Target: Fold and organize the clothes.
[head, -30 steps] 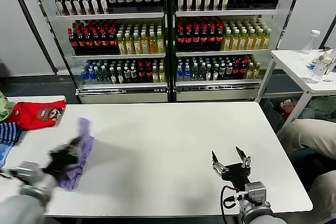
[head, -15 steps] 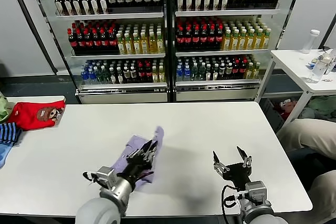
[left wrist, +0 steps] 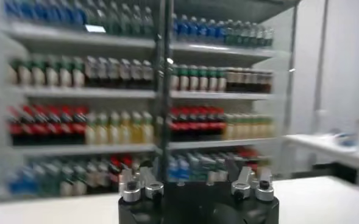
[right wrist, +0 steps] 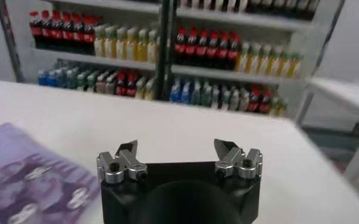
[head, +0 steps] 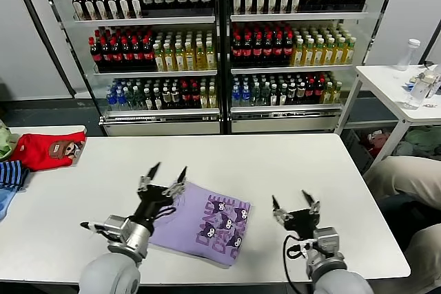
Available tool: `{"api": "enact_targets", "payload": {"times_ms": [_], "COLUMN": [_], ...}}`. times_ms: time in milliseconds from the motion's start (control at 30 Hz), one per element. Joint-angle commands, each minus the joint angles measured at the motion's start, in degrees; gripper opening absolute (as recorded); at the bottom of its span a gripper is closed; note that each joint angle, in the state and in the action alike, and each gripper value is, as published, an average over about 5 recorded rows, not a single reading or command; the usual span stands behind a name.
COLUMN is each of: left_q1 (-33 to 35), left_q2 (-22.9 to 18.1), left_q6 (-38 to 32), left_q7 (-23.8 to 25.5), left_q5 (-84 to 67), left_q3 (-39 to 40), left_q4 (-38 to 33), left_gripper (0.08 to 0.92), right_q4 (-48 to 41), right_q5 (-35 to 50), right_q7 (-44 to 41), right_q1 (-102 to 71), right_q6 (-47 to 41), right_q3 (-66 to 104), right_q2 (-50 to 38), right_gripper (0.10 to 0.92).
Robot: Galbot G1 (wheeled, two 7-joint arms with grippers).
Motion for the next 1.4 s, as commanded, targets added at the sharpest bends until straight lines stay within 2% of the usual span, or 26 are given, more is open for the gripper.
{"api": "enact_targets", "payload": {"times_ms": [33,167,433,1000,1100,1400], "left_q1": [4.09,3.72,3.83,3.39,3.35,3.06], "left_q2": [1.21,0.46,-0.02,-0.98,-1.03,-0.71], "left_q6": [-15.48,-15.44,-15.43,-14.04,-14.06,-14.15], "left_q7": [2.42,2.66,3.04,3.53,3.63,3.41], "left_q5": [16.69,16.74,16.87,16.89,16.91,16.00], "left_q3": [-5.88,-4.94,-4.60,-4.03,-4.01,-4.52], "left_q4": [5.40,6.17,6.43,6.83,7.03,7.55], "left_gripper": [0.785,0.820,0.823,0.823,0.823,0.823], "right_q4": [-2.97,-3.08,-5.24,-8.30,-8.75,-9.19], "right_q5": [11.24,13.01,14.97,24.77,26.37,27.70], "right_q7": [6.47,9.48,11.27,13.72,14.62,15.91], "right_q1": [-0.55,-1.07,1.49,6.54,6.40,7.01], "right_q6": [-1.38,-1.25,-0.59,-0.94,-1.12,-1.29], "right_q3": [-11.74,-13.69,-14.67,-14.09,-14.19,-14.17], "right_q2": [2.14,2.48,3.77,4.92,5.21,5.53], "right_gripper": [0.823,0.823,0.823,0.818,0.767,0.526]}}
